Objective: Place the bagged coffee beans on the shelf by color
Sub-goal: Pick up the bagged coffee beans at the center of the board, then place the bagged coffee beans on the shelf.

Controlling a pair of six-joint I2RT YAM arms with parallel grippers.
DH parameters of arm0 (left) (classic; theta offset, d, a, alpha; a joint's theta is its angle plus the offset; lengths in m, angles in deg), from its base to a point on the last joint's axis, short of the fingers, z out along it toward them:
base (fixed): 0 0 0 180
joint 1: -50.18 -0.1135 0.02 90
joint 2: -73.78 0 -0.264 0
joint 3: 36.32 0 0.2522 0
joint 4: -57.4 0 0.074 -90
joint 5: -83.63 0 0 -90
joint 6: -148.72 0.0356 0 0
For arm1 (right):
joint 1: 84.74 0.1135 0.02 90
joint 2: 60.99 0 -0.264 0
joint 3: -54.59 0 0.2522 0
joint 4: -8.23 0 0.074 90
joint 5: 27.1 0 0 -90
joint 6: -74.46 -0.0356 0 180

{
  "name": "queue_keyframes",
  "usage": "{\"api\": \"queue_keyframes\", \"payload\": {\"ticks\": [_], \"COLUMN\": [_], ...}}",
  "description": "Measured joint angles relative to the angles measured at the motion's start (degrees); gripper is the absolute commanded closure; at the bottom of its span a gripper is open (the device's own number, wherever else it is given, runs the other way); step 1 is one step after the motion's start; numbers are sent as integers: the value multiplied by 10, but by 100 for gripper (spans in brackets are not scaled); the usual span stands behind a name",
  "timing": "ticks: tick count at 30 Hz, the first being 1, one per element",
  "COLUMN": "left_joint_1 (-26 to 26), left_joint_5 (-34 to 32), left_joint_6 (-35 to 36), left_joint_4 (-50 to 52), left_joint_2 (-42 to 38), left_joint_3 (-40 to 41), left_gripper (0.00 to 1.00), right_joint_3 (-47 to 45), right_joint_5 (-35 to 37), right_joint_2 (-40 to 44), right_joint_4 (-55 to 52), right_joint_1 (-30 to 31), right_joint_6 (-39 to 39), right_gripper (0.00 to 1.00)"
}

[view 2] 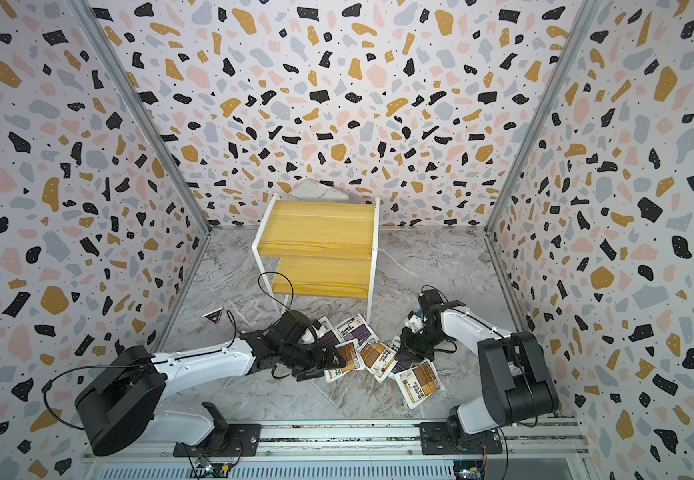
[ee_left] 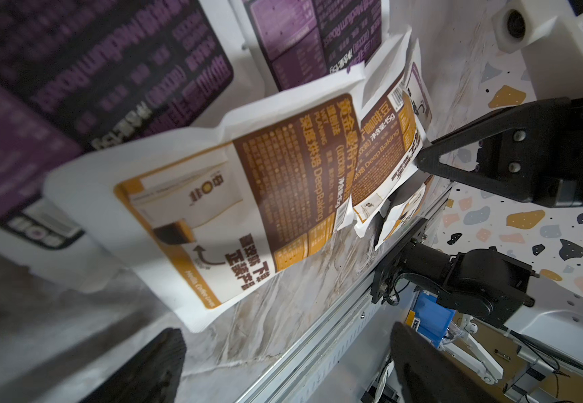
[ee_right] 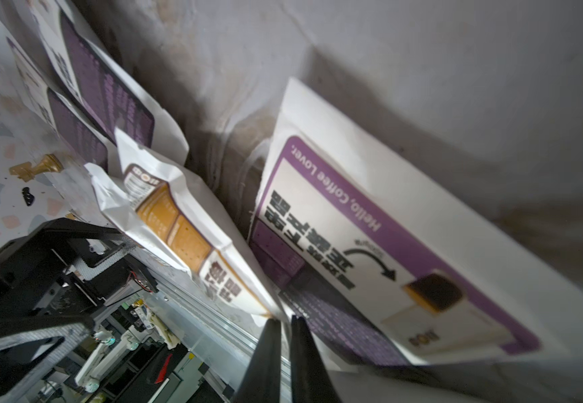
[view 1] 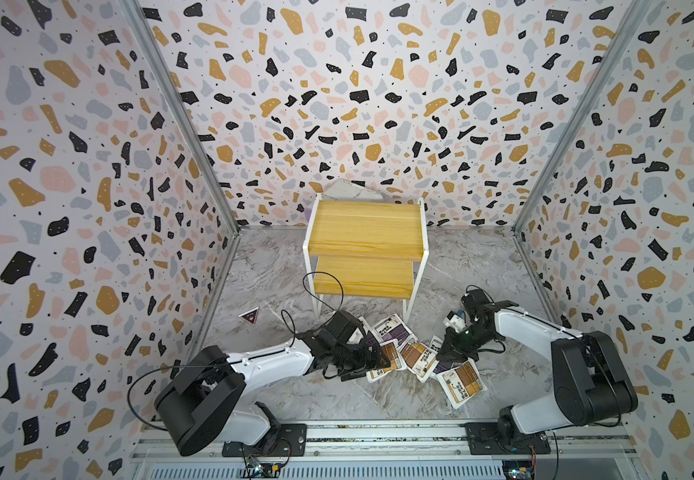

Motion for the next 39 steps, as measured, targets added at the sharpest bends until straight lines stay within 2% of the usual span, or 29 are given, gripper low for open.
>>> {"api": "queue_keyframes", "payload": {"ticks": [5, 12, 25, 32, 39], "left_joint_1": [0, 0, 0, 0, 0], "left_joint_5": [2, 2, -6, -7, -14], "left_joint_6": [2, 9, 14, -1, -4], "left_joint_4": [1, 20, 91, 121, 160], "left_joint_2": [2, -10, -148, -214, -257], "left_joint_3": [-5, -22, -51, -75, -183], "left_gripper": [4, 3, 3, 3, 2], "right_joint_3": [1, 31, 149, 302, 542], "right_joint_5": [3, 25, 88, 147, 176], "right_joint_2": [16, 93, 246, 278, 208], "right_joint_4": [-5, -48, -185, -231, -231], "right_joint_1": [0, 0, 0, 0, 0], "right_joint_6": [-1, -1, -28, -64, -73], "right_gripper": [100, 100, 100, 100, 100]}}
